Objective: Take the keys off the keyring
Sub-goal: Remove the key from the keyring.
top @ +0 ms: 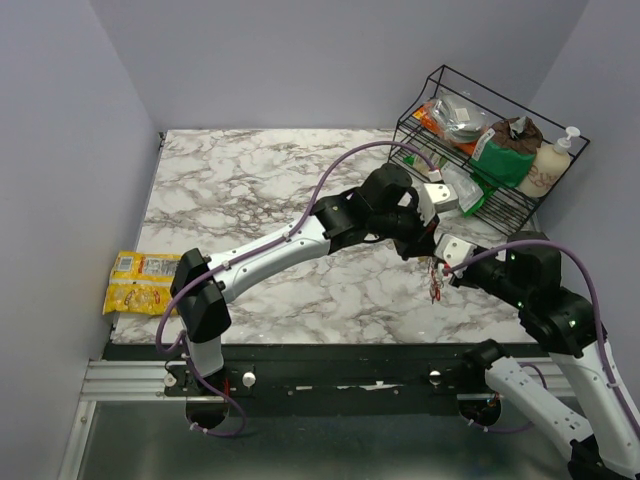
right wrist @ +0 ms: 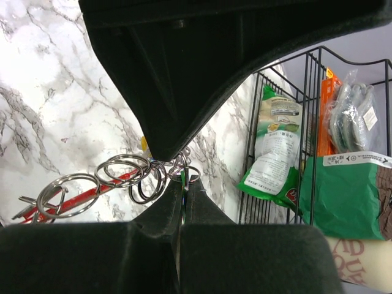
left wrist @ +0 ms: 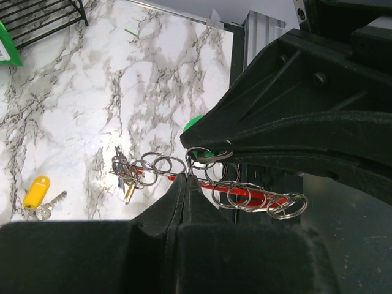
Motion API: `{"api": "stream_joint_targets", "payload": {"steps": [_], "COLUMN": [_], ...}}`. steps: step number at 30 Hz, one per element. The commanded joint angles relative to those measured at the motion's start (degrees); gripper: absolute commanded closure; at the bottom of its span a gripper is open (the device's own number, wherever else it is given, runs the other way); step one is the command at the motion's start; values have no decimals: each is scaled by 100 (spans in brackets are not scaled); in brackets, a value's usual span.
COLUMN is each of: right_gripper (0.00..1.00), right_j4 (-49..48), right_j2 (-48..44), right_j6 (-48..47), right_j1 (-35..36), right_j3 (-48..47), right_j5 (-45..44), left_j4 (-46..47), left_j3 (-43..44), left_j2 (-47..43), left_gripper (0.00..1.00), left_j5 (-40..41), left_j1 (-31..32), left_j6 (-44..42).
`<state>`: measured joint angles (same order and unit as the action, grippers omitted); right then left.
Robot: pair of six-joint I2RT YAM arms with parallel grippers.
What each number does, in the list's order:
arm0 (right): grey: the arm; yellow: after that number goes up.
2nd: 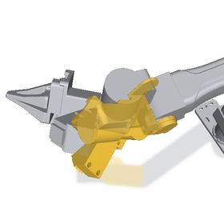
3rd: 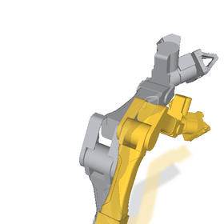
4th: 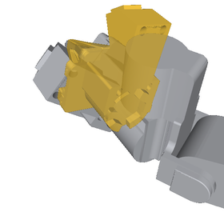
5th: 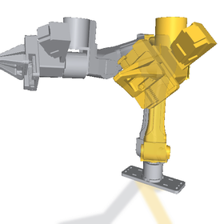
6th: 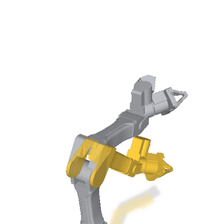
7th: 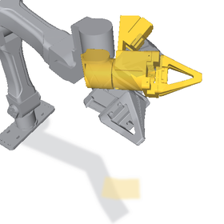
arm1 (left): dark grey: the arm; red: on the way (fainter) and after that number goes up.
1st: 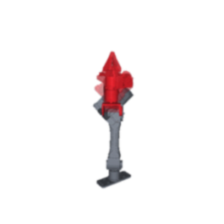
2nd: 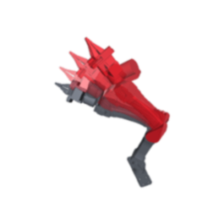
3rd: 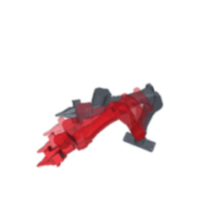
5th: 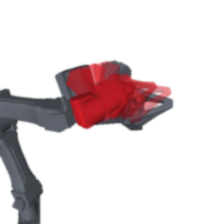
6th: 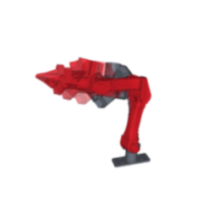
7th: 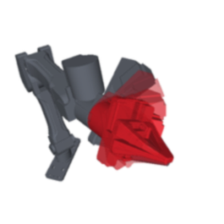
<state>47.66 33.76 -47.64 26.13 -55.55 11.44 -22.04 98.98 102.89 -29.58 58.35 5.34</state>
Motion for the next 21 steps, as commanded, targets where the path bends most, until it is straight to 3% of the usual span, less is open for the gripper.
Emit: {"api": "stream_joint_targets", "payload": {"steps": [1,21], "right_gripper": [99,99], "right_j4": [-301,42], "right_j2": [52,17], "right_j6": [-53,-184], "right_j1": [32,112], "right_j3": [-281,-606], "right_j5": [420,1071], "left_j4": [-125,-125], "left_j3": [113,183], "left_j2": [240,416], "left_gripper": [100,100], "left_j5": [23,67], "left_j1": [-8,-8], "left_j6": [-60,125]}}
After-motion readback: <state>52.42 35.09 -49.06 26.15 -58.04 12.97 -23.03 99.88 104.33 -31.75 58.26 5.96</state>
